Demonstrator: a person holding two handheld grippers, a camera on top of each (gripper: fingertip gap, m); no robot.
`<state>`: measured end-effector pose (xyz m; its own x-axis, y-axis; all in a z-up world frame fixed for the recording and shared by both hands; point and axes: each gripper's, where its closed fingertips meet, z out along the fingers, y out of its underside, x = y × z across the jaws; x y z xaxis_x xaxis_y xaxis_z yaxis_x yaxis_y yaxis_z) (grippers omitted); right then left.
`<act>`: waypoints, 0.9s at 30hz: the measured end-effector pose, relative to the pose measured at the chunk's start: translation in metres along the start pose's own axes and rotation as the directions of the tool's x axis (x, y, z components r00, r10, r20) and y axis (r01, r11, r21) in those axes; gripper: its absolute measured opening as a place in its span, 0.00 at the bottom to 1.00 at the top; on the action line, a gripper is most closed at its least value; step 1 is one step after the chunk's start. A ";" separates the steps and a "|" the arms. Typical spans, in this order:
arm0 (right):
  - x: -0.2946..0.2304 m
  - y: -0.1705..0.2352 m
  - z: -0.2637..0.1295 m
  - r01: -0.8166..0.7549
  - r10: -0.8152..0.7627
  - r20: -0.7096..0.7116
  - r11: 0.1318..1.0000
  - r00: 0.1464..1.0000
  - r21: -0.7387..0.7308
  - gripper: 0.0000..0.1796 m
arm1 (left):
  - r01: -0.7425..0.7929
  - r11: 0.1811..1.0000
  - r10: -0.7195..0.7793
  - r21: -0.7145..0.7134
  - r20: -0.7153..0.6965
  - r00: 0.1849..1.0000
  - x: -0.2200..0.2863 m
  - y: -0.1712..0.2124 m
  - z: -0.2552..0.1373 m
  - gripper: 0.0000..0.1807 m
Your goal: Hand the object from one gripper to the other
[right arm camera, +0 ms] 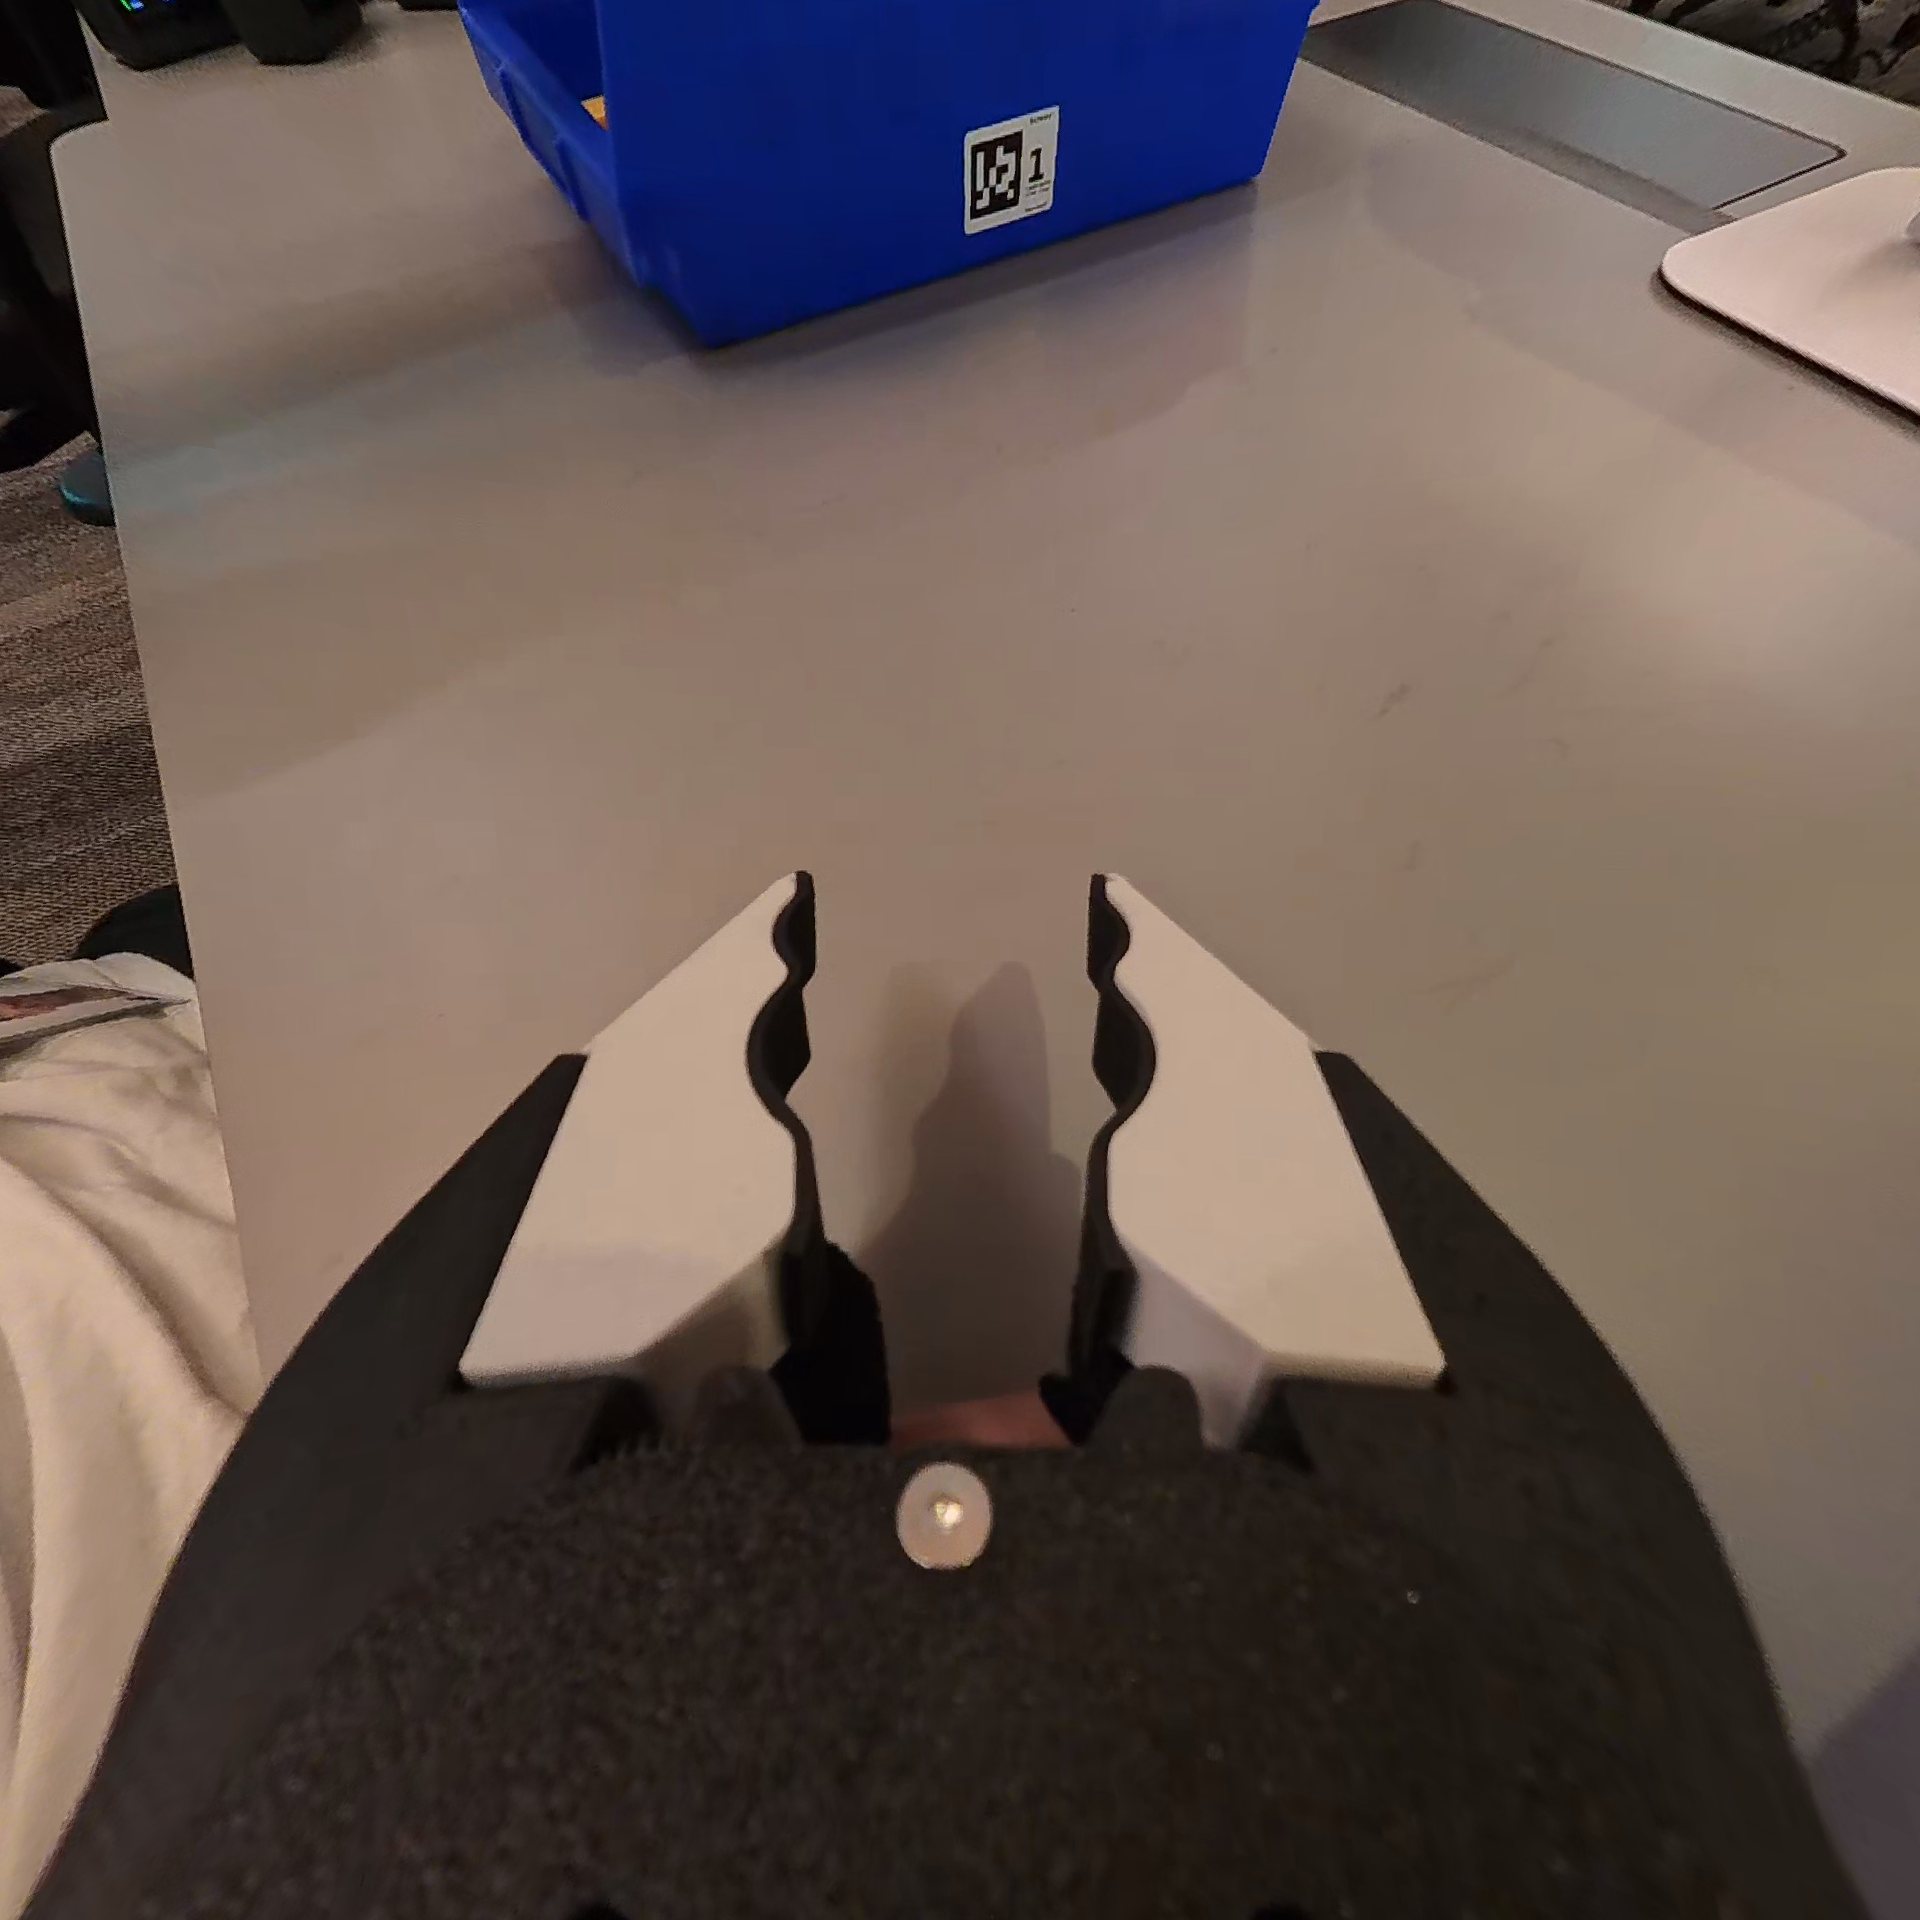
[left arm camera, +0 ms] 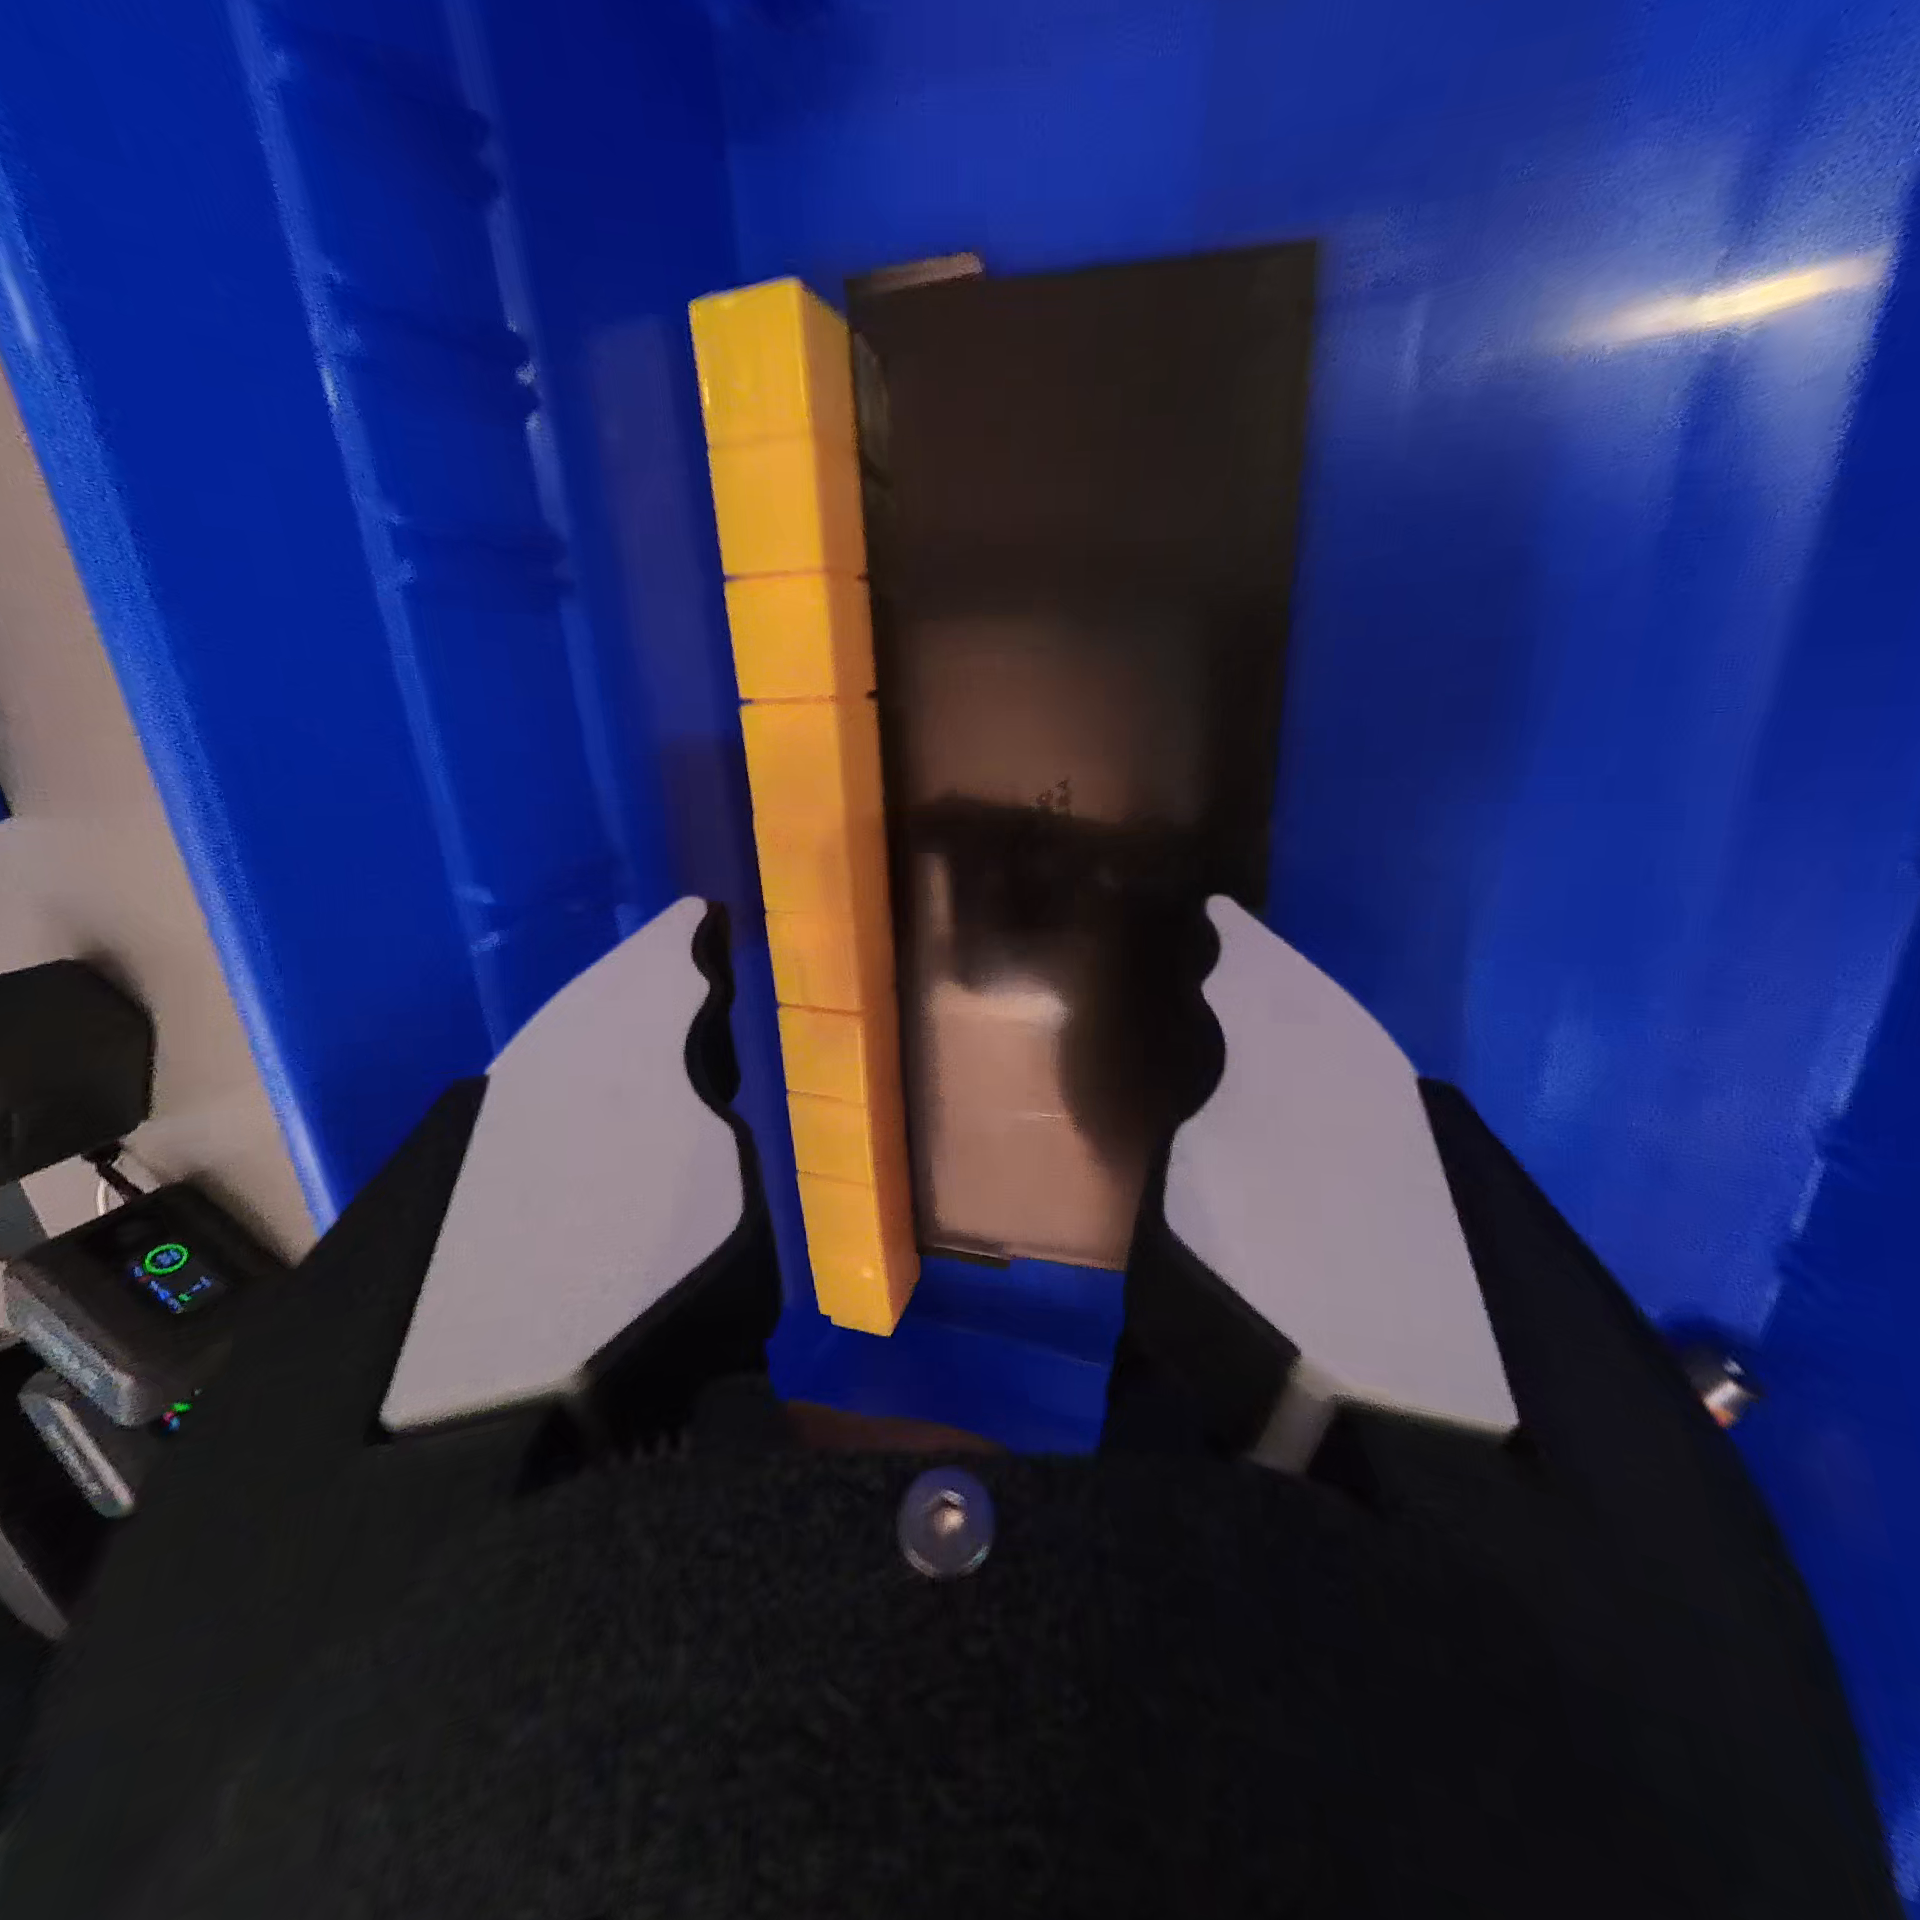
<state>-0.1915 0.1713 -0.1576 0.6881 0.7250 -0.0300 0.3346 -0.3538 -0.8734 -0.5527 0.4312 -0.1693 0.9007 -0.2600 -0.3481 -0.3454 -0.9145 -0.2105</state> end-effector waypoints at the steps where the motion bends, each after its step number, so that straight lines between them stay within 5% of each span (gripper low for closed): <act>1: 0.000 0.001 0.000 0.001 -0.001 0.001 1.000 1.000 -0.002 0.29 | 0.007 1.000 -0.007 -0.004 0.020 1.000 -0.003 0.002 0.003 0.45; 8: -0.003 0.002 0.001 0.010 -0.010 0.004 1.000 1.000 -0.011 0.29 | 0.065 0.998 -0.065 -0.004 -0.076 0.995 0.005 0.007 0.007 0.32; 11: -0.003 0.003 0.002 0.000 0.000 0.013 1.000 1.000 -0.018 0.29 | 0.060 0.998 -0.059 -0.002 -0.216 0.975 0.021 0.006 0.002 0.49; 15: -0.004 0.004 0.002 -0.012 0.013 0.025 1.000 1.000 -0.023 0.29 | 0.037 0.999 -0.033 0.006 -0.320 0.947 0.031 0.006 -0.008 0.42; 18: -0.004 0.004 0.002 -0.019 0.020 0.026 1.000 0.999 -0.023 0.29 | -0.011 1.000 0.011 -0.001 -0.135 0.991 0.004 0.011 -0.004 0.44; 22: -0.003 0.004 0.002 -0.027 0.027 0.030 0.999 0.999 -0.028 0.29 | -0.080 0.997 0.080 0.004 0.006 0.997 -0.010 0.015 -0.005 0.33; 27: -0.005 0.006 0.003 -0.024 0.025 0.038 0.999 0.999 -0.039 0.29 | -0.024 1.000 0.023 -0.007 -0.056 0.998 0.002 0.019 0.005 0.28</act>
<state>-0.1949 0.1673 -0.1639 0.6712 0.7379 -0.0704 0.3431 -0.3934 -0.8529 -0.5587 0.4146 -0.1787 0.9059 -0.2982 -0.3008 -0.3646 -0.9103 -0.1958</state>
